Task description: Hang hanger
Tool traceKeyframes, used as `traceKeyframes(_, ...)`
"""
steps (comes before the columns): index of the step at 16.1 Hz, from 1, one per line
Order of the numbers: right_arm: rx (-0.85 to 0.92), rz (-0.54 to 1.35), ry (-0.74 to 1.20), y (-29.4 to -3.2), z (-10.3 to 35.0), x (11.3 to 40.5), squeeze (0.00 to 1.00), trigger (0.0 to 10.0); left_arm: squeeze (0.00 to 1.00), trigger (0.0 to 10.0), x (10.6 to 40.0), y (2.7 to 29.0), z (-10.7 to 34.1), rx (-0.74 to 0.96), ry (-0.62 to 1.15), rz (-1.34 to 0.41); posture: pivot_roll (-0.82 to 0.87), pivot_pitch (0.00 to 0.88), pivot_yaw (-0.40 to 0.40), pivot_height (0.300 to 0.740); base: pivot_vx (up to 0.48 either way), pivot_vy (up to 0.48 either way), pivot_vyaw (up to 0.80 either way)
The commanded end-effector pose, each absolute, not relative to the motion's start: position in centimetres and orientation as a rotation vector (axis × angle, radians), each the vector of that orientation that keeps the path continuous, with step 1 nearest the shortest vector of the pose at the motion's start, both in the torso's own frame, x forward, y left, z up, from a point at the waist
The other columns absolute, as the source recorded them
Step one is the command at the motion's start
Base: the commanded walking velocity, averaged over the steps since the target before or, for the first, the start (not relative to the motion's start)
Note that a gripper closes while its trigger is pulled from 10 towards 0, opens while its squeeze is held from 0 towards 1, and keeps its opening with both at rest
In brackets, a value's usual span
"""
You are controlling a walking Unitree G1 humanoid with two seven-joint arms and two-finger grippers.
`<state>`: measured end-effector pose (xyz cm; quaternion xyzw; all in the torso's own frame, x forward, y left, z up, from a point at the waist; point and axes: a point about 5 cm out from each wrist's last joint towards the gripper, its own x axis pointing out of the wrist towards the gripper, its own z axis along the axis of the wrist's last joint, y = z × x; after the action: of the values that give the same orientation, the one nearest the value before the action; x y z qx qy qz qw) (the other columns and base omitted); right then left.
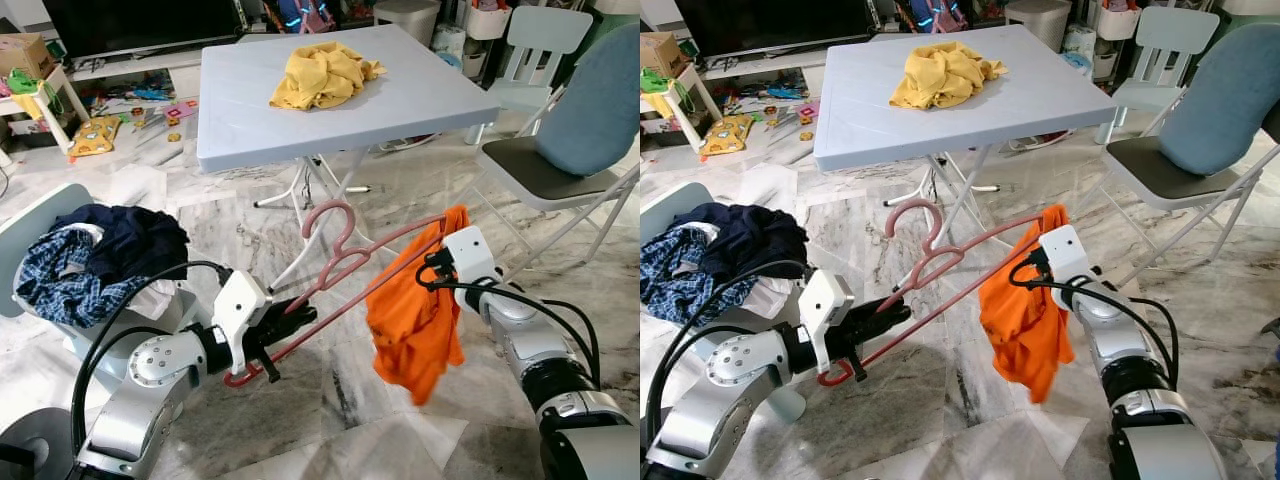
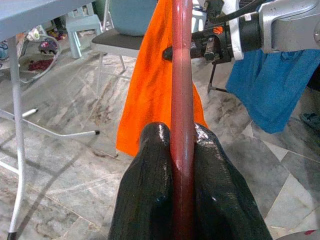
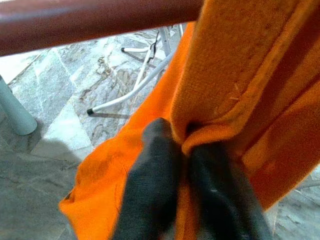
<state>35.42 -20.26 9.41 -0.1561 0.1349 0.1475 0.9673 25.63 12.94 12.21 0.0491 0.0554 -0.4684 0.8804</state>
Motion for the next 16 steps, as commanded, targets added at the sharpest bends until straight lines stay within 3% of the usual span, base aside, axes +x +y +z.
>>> traceKeyframes(1, -0.298, 0.29, 0.236, -20.2, 10.3, 35.9, 0.0, 0.0, 0.0, 0.0, 25.8, 13.3, 13.2, 0.103, 0.071, -0.963, -0.09, 0.039, 0.039, 0.74, 0.0, 0.0, 0.0)
traceKeyframes(8, -0.296, 0.171, 0.158, -22.1, 11.9, 36.3, 0.0, 0.0, 0.0, 0.0, 26.1, 13.8, 12.7, 0.12, 0.077, -0.917, -0.09, 0.033, 0.029, 0.74, 0.0, 0.0, 0.0)
traceKeyframes(11, -0.272, 0.065, -0.044, -23.5, 16.7, 37.2, 0.0, 0.0, 0.0, 0.0, 25.7, 16.8, 8.9, 0.198, 0.244, -0.762, -0.09, 0.03, 0.028, 0.74, 0.0, 0.0, 0.0)
traceKeyframes(16, -0.194, -0.083, -0.111, -23.9, 19.5, 38.4, 0.0, 0.0, 0.0, 0.0, 24.0, 16.0, 8.9, 0.131, 0.237, -0.873, -0.09, 0.024, 0.024, 0.74, 0.0, 0.0, 0.0)
